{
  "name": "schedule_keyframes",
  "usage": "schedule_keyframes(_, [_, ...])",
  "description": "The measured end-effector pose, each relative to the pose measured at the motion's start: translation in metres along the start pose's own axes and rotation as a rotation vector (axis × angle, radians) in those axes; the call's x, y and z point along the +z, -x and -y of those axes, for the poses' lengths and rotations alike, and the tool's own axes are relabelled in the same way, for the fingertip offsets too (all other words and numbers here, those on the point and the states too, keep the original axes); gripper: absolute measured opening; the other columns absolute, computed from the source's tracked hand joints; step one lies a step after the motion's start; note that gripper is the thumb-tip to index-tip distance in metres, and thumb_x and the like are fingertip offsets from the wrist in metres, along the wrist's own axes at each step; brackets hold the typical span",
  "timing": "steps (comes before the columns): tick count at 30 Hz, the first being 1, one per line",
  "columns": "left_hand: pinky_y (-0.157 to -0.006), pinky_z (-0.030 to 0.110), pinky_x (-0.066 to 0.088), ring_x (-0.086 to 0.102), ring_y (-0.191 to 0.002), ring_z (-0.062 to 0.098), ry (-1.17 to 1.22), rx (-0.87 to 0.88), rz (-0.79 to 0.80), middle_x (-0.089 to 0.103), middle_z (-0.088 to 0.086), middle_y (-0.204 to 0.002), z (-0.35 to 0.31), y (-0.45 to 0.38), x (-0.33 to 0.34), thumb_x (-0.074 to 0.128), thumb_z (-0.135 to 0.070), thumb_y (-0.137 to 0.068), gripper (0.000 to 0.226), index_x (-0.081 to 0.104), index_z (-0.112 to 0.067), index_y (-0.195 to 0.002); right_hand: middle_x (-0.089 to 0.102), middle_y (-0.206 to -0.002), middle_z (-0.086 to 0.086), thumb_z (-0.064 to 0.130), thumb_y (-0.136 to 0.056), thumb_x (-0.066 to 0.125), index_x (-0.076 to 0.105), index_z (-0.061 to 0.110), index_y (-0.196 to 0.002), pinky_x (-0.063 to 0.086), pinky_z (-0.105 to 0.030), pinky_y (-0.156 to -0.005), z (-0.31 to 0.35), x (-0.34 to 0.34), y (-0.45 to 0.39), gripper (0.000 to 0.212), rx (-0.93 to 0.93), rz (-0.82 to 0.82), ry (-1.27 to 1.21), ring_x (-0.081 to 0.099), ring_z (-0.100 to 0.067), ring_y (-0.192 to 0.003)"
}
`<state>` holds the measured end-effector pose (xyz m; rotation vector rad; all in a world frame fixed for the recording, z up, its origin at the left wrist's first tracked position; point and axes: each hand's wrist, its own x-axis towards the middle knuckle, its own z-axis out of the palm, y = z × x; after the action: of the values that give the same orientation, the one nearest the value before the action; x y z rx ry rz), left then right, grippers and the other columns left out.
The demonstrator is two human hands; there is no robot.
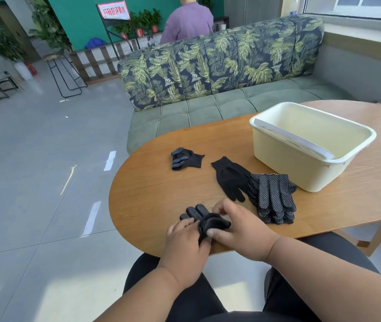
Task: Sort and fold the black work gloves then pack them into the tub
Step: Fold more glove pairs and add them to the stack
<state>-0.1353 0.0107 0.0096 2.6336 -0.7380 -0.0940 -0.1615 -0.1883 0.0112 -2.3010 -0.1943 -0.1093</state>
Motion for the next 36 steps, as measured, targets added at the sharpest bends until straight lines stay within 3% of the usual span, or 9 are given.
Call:
schedule_keyframes(3, [-0.103,0.034,0.042,0.050,-0.107,0.002,0.186,-0.061,0.040,0.061,-0.019,-0.105,0.010,0.004,0.001,0.043,-0.042,-0.102,0.023,0.064,-0.036,-0.110,0.064,-0.099,0.022,0.034,-0.086,0.072,0.055,0.035,-0.105,0.047,-0.023,-0.090,0.003,0.006,0.001,0.025,0.090,0.033,-0.160,0.060,0.001,-0.098])
schedule_keyframes(5, [-0.093,0.032,0.049,0.057,-0.102,0.006,0.342,-0.146,0.025,0.063,-0.015,-0.102,0.012,0.005,-0.001,0.047,-0.045,-0.101,0.020,0.064,-0.036,-0.104,0.066,-0.082,0.023,0.024,-0.091,0.071,0.060,0.033,-0.095,0.050,-0.026,-0.082,0.004,0.012,-0.002,0.015,0.190,0.015,-0.254,0.059,0.002,-0.079])
schedule_keyframes(10, [-0.068,0.020,0.042,0.058,-0.087,0.008,0.435,-0.291,-0.058,0.062,-0.011,-0.090,0.010,-0.001,-0.004,0.059,-0.037,-0.101,0.013,0.057,-0.032,-0.089,0.066,-0.064,0.014,0.036,-0.092,0.073,0.067,0.026,-0.076,0.052,-0.030,-0.072,0.004,0.024,-0.020,0.020,0.378,-0.101,-0.247,0.058,-0.003,-0.064])
schedule_keyframes(14, [-0.094,0.031,0.047,0.052,-0.106,0.011,0.292,-0.367,-0.146,0.052,-0.017,-0.106,0.018,-0.014,0.003,0.063,-0.045,-0.098,0.014,0.059,-0.032,-0.102,0.071,-0.077,0.004,0.046,-0.091,0.072,0.066,0.024,-0.082,0.058,-0.038,-0.079,0.004,0.028,-0.036,0.025,0.512,-0.110,-0.191,0.067,-0.015,-0.078])
schedule_keyframes(17, [-0.102,0.035,0.050,0.054,-0.112,0.011,0.301,-0.435,-0.149,0.054,-0.016,-0.114,0.020,-0.021,0.004,0.063,-0.045,-0.099,0.023,0.061,-0.031,-0.117,0.071,-0.079,0.002,0.049,-0.091,0.073,0.065,0.021,-0.085,0.059,-0.041,-0.076,0.007,0.027,-0.045,0.029,0.554,-0.072,-0.143,0.068,-0.018,-0.078])
schedule_keyframes(25, [-0.094,0.029,0.053,0.063,-0.103,0.005,0.520,-0.548,-0.254,0.066,-0.013,-0.118,0.016,-0.030,0.008,0.068,-0.023,-0.098,0.030,0.056,-0.031,-0.124,0.064,-0.087,0.009,0.052,-0.091,0.070,0.057,0.030,-0.108,0.059,-0.034,-0.077,0.011,0.030,-0.052,0.030,0.530,-0.079,-0.113,0.066,-0.015,-0.083])
schedule_keyframes(30, [-0.093,0.024,0.050,0.062,-0.105,-0.002,0.567,-0.533,-0.266,0.065,-0.017,-0.121,0.018,-0.027,0.007,0.067,-0.022,-0.099,0.033,0.056,-0.036,-0.128,0.066,-0.078,0.003,0.021,-0.097,0.057,0.052,0.034,-0.125,0.058,-0.040,-0.083,0.002,0.027,-0.044,0.032,0.487,-0.087,-0.247,0.064,-0.014,-0.074])
schedule_keyframes(34, [-0.093,0.020,0.047,0.056,-0.110,-0.003,0.452,-0.418,-0.252,0.057,-0.018,-0.128,0.020,-0.020,0.004,0.067,-0.031,-0.099,0.027,0.061,-0.037,-0.125,0.067,-0.080,0.002,0.019,-0.098,0.061,0.055,0.036,-0.123,0.057,-0.036,-0.082,-0.002,0.029,-0.039,0.031,0.438,-0.090,-0.219,0.064,-0.012,-0.076])
schedule_keyframes(36, [-0.108,0.023,0.042,0.048,-0.123,-0.004,0.339,-0.275,-0.215,0.050,-0.021,-0.136,0.021,-0.014,0.002,0.065,-0.037,-0.098,0.028,0.063,-0.038,-0.126,0.068,-0.084,0.004,0.021,-0.098,0.062,0.057,0.038,-0.119,0.056,-0.037,-0.082,-0.003,0.029,-0.038,0.027,0.431,-0.086,-0.226,0.065,-0.013,-0.078])
